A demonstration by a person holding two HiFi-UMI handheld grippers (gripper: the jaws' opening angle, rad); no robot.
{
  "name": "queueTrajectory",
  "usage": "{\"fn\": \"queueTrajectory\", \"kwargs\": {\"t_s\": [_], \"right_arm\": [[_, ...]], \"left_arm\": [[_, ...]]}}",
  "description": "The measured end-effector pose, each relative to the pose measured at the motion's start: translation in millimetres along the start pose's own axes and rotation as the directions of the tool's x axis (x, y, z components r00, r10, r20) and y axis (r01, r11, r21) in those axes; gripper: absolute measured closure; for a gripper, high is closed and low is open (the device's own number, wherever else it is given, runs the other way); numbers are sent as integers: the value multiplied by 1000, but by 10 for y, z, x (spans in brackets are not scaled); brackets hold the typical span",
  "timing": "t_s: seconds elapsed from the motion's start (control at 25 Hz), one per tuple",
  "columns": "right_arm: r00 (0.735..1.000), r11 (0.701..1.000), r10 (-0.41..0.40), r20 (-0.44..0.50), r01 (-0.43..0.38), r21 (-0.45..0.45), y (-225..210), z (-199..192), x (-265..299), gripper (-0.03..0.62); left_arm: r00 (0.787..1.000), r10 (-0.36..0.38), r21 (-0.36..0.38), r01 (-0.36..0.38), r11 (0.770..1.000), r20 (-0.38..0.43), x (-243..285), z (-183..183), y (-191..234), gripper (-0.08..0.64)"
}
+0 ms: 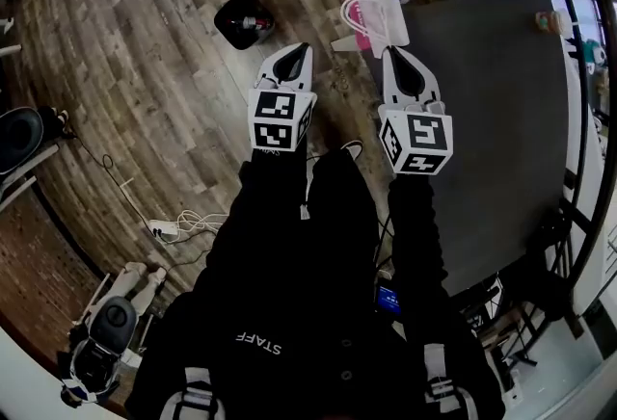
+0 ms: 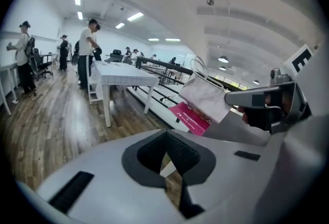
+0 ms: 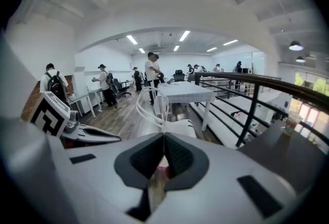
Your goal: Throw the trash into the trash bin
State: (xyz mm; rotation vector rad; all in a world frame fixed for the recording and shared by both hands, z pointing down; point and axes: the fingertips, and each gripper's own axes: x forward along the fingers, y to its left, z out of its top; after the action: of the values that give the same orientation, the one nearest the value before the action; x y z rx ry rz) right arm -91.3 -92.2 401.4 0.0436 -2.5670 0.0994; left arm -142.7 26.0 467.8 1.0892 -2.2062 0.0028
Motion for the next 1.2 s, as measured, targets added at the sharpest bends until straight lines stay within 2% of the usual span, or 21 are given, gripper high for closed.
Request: {"fn": "queueTrajectory", "kwargs": {"t_s": [0.24, 0.56, 0.76, 1.2], "right_arm": [[988, 987, 148, -44, -150, -56, 877, 18, 787, 575], [938, 938, 310, -158, -328, -109, 1928, -255, 1913, 575], [916, 922, 348, -197, -373, -107, 2376, -609, 2498, 575], [887, 913, 367, -281, -401, -73, 2665, -1869, 3609, 575]], "left_arm": [[993, 119, -111, -119, 987, -13, -231, -262, 1027, 560], [968, 239, -242, -250, 938, -73, -246, -797, 2274, 560], [955, 280, -272, -295, 916, -94, -156, -1175, 2901, 560], [932, 326, -321, -361, 876, -157, 371, -2291, 3723, 560]]}}
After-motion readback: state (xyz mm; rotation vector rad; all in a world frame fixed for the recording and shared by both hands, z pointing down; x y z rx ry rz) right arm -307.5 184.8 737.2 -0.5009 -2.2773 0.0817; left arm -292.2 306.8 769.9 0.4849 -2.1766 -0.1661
